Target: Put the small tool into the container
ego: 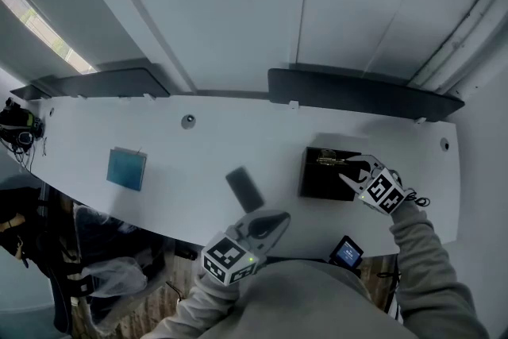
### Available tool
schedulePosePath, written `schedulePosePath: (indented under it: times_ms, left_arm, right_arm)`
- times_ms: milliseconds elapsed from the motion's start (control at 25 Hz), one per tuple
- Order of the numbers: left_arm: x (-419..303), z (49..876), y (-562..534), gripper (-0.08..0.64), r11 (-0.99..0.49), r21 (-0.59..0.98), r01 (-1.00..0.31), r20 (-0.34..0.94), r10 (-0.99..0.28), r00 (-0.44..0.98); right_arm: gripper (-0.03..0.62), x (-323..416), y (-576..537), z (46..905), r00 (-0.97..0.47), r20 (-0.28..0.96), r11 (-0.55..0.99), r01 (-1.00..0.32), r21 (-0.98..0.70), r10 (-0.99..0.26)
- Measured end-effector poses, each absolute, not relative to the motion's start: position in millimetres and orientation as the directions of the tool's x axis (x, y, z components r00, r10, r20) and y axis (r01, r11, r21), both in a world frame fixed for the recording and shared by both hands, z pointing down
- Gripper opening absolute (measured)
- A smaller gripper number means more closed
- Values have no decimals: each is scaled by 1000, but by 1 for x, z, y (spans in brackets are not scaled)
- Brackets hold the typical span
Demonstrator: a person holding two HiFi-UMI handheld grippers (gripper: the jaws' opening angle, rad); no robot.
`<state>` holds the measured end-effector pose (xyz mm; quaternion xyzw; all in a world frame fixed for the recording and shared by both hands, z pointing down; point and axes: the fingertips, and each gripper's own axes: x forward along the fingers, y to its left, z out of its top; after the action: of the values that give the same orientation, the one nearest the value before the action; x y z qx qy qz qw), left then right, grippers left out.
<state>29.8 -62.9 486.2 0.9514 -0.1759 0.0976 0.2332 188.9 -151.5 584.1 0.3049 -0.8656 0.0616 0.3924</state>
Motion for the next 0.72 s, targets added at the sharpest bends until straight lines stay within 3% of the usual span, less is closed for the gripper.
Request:
schedulePosePath:
  times_ms: [280,720]
  left_arm:
    - [46,477,-72,2,-848,411,-336,231,-259,938]
    - [62,444,-82,2,-885,360,-294,184,-242,953]
  right_arm:
    - [35,199,-137,536,-516,638,752,-641,154,-571]
    - [21,199,-89,518,-466,628,696,-697,174,-623]
